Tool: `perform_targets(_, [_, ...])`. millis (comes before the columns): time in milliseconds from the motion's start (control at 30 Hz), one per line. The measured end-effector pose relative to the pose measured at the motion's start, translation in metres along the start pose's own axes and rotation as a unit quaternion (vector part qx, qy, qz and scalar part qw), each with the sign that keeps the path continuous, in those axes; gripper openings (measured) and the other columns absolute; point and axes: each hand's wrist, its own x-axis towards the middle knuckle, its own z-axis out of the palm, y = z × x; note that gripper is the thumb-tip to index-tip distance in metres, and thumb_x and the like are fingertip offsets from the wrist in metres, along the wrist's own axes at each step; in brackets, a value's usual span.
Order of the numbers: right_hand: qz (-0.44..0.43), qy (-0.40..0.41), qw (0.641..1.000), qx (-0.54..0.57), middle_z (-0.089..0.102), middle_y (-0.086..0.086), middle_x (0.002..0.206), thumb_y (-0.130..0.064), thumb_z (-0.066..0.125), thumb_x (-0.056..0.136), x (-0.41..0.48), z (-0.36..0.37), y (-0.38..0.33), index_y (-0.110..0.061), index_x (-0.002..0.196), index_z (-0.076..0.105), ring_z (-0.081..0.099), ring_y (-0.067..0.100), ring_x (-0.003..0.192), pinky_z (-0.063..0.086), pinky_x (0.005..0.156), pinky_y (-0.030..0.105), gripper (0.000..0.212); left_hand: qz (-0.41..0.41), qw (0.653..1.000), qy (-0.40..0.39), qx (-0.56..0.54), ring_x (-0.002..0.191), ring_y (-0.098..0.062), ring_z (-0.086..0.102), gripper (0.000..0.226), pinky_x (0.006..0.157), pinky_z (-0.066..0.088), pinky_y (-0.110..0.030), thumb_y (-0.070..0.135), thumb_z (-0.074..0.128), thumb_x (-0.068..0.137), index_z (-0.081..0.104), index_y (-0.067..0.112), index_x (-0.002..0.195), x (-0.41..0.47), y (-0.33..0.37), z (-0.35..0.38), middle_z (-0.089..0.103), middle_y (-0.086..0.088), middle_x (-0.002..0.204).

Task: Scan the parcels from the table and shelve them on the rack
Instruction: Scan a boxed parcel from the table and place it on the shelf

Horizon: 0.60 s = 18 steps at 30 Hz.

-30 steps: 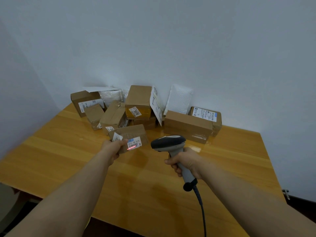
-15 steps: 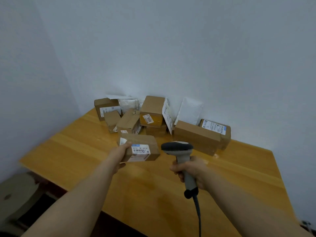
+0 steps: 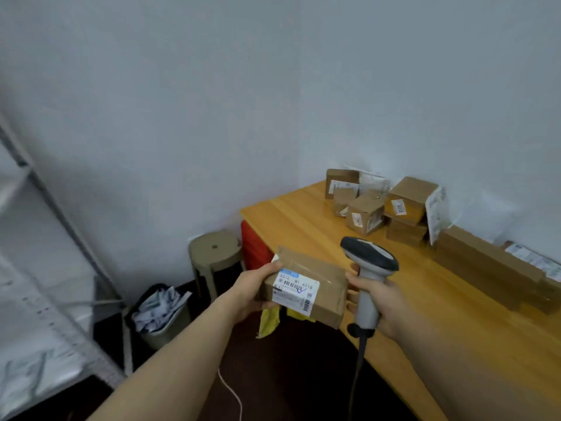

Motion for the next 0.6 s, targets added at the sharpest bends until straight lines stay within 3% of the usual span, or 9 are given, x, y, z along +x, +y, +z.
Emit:
perform_targets(133, [0.019, -0.105, 0.994, -0.04, 0.074, 0.017, 0.088, -0.009, 0.084, 0.06, -0.039, 0.075, 0.02, -0.002, 0.101, 0.068, 0.07, 0.036, 0.081, 0.059, 0.07, 0.047, 0.045, 0.024, 0.995, 0.059, -0.081, 0.088, -0.017, 0.068, 0.028, 0.072, 0.056, -0.032, 0.044, 0.075, 0.074, 0.072, 0.02, 0.089, -0.068, -0.008, -0.073, 0.075, -0.004, 0.093])
perform_targets(233, [0.022, -0.164, 0.985, -0.044, 0.074, 0.017, 0.089, -0.011, 0.084, 0.051, -0.068, 0.127, 0.037, -0.001, 0.101, 0.067, 0.072, 0.034, 0.076, 0.058, 0.058, 0.039, 0.054, 0.049, 0.985, 0.087, -0.144, 0.089, -0.016, 0.071, 0.036, 0.069, 0.057, -0.032, 0.044, 0.078, 0.068, 0.073, 0.018, 0.092, -0.117, -0.017, -0.125, 0.075, -0.004, 0.097])
perform_targets(333, [0.005, -0.185, 0.982, -0.035, 0.073, 0.018, 0.098, -0.01, 0.086, 0.056, -0.094, 0.181, 0.055, -0.002, 0.106, 0.065, 0.07, 0.035, 0.086, 0.057, 0.06, 0.037, 0.055, 0.087, 0.965, 0.12, -0.215, 0.088, -0.016, 0.07, 0.038, 0.069, 0.057, -0.03, 0.037, 0.079, 0.063, 0.072, 0.015, 0.094, -0.16, -0.031, -0.17, 0.075, -0.003, 0.091])
perform_targets(500, [-0.014, -0.209, 0.978, -0.011, 0.071, 0.016, 0.093, -0.002, 0.082, 0.066, -0.152, 0.286, 0.092, -0.003, 0.101, 0.065, 0.069, 0.032, 0.081, 0.055, 0.047, 0.031, 0.04, 0.113, 0.929, 0.185, -0.3, 0.081, -0.019, 0.065, 0.024, 0.054, 0.054, -0.026, 0.024, 0.07, 0.083, 0.065, 0.01, 0.102, -0.221, -0.049, -0.236, 0.072, -0.003, 0.071])
perform_targets(600, [-0.005, -0.225, 0.974, 0.003, 0.071, 0.014, 0.086, 0.0, 0.082, 0.068, -0.195, 0.354, 0.123, -0.001, 0.102, 0.064, 0.07, 0.028, 0.07, 0.054, 0.045, 0.03, 0.039, 0.118, 0.925, 0.213, -0.292, 0.08, -0.021, 0.066, 0.027, 0.062, 0.057, -0.029, 0.017, 0.072, 0.081, 0.064, 0.011, 0.105, -0.256, -0.063, -0.281, 0.072, -0.007, 0.084])
